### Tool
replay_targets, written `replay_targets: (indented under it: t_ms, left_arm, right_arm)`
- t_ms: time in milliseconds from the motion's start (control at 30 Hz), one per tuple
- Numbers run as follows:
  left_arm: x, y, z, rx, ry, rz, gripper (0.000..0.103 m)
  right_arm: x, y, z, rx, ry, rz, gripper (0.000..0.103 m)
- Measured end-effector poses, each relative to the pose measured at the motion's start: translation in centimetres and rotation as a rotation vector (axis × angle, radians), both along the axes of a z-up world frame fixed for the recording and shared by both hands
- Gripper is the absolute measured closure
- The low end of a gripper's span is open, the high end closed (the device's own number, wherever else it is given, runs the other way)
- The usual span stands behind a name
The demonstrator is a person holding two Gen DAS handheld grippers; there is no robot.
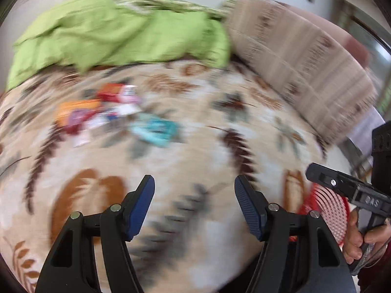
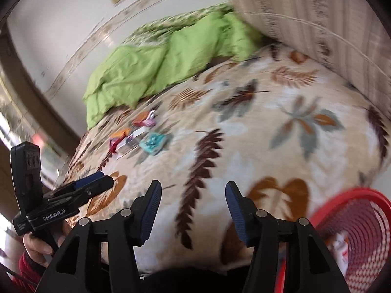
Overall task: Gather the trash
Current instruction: 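Move both tools back over the trash on the bed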
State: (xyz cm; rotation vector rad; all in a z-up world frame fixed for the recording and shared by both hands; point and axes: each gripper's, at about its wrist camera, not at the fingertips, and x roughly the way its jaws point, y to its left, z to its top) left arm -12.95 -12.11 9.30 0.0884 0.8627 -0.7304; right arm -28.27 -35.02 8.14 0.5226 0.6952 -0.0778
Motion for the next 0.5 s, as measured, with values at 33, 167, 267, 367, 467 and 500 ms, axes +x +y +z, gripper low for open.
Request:
replay_targets:
  t_ms: [33,167,267,367,467,500]
  left_arm:
    - [0.7,0.9,-0.1,-0.004,0.002,0.026,0.036]
    - [4.7,4.9,-1.6,0.003,0.011,0.178,0.036]
    - [6.9,7.3,-2.9,-0.019,0.059,0.240,0.036]
    - [8.5,8.7,-4.0,-0.037,0.098,0.267,0.036]
    - [9.6,9.2,-4.5,-0.052,0.123,0.272,0.036]
    - [10.0,9.3,-4.5,-0.054,0.127,0.269,0.036]
  right_arm:
    - [1.7,0.8,-0.1,-0.017,0.003,0.041,0.041]
    - [8.6,3.5,-0.2,-0.117,0.015,0.169,0.033]
    - [14.1,5.1,-0.6,-0.212,0.027,0.253,0.030]
    - [19.1,6.5,-1.5,-0.280,0.062,0.354,0.026]
    - [23.4,7.0,-2.8,-0.287,0.087,0.401,0.026]
    - [24.2,7.0,-3.1,-0.283,0.093,0.406,0.026]
